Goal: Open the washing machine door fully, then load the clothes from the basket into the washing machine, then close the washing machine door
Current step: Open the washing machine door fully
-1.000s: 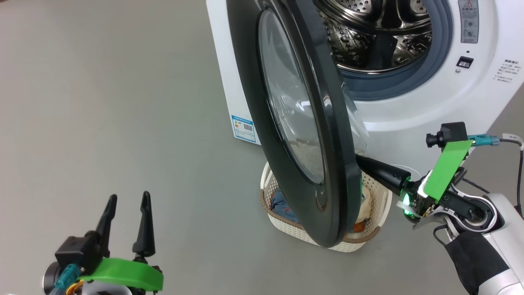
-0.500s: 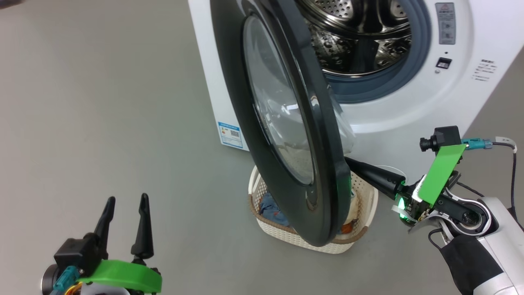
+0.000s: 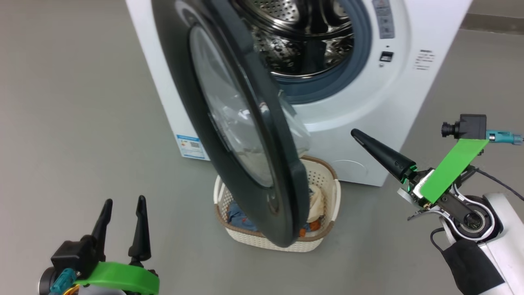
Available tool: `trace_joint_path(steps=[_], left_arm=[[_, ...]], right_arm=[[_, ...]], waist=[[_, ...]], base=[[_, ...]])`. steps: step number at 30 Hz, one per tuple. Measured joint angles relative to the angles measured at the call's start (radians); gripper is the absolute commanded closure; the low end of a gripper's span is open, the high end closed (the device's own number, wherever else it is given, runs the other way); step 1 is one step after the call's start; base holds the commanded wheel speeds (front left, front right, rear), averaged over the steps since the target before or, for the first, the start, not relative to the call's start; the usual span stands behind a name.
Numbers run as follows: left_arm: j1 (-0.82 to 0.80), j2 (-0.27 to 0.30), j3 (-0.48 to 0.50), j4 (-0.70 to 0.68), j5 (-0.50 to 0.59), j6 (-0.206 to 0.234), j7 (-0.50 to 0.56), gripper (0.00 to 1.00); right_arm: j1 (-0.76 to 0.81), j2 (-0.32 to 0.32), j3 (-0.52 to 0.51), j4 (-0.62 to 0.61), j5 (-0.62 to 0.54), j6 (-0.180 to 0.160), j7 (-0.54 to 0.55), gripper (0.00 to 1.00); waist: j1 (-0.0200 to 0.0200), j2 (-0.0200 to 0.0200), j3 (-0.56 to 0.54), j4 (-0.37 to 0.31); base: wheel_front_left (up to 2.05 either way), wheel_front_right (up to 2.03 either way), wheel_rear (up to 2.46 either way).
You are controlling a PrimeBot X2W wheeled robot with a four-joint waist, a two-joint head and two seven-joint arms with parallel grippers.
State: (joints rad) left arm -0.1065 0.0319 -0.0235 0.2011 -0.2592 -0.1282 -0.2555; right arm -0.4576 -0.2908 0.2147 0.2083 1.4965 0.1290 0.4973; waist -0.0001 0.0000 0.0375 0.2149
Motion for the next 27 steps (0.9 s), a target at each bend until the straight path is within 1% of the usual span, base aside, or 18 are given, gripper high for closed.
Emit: trace_joint_path(steps=[4, 8, 13, 17, 19, 20, 21, 24, 27], left_arm=[[0.000, 0.000, 0.004, -0.002, 0.000, 0.000, 0.000, 0.00], [0.000, 0.000, 0.009, -0.006, 0.000, 0.000, 0.000, 0.00], [0.000, 0.000, 0.009, -0.008, 0.000, 0.000, 0.000, 0.00], [0.000, 0.000, 0.012, -0.008, 0.000, 0.001, 0.000, 0.00], [0.002, 0.000, 0.016, -0.011, -0.002, 0.002, 0.000, 0.00], [0.007, 0.000, 0.018, -0.014, -0.002, 0.002, 0.000, 0.00], [0.009, 0.000, 0.018, -0.016, -0.002, 0.002, 0.000, 0.00], [0.011, 0.000, 0.018, -0.022, -0.002, 0.002, 0.000, 0.00], [0.018, 0.000, 0.019, -0.028, -0.002, 0.009, 0.000, 0.00]], right_arm=[[0.021, -0.017, 0.025, -0.064, -0.081, 0.000, -0.087, 0.00], [0.040, -0.034, 0.055, -0.110, -0.136, 0.000, -0.194, 0.00], [0.080, -0.075, 0.106, -0.133, -0.214, 0.000, -0.340, 0.00], [0.093, -0.122, 0.160, -0.120, -0.319, 0.000, -0.471, 0.00], [0.100, -0.132, 0.189, -0.109, -0.359, 0.000, -0.537, 0.00], [0.116, -0.134, 0.208, -0.091, -0.389, 0.000, -0.599, 0.00], [0.124, -0.138, 0.216, -0.081, -0.402, 0.000, -0.628, 0.00], [0.149, -0.141, 0.217, -0.049, -0.420, 0.000, -0.698, 0.00], [0.169, -0.145, 0.200, -0.016, -0.485, 0.000, -0.733, 0.00]], waist=[[0.0000, 0.0000, -0.001, -0.043], [0.0000, 0.0000, 0.001, -0.085], [0.0000, 0.0000, 0.002, -0.134], [0.0000, 0.0000, 0.001, -0.169], [0.0000, 0.0000, -0.001, -0.185], [0.0001, 0.0000, -0.004, -0.201], [0.0000, 0.0000, -0.005, -0.208], [0.0000, 0.0000, -0.008, -0.227], [0.0000, 0.0000, -0.010, -0.240]], base=[[0.00, 0.00, 0.00], [0.00, 0.00, 0.00], [0.00, 0.00, 0.00], [0.00, 0.00, 0.00], [0.00, 0.00, 0.00], [0.00, 0.00, 0.00], [0.00, 0.00, 0.00], [0.00, 0.00, 0.00], [0.00, 0.00, 0.00]])
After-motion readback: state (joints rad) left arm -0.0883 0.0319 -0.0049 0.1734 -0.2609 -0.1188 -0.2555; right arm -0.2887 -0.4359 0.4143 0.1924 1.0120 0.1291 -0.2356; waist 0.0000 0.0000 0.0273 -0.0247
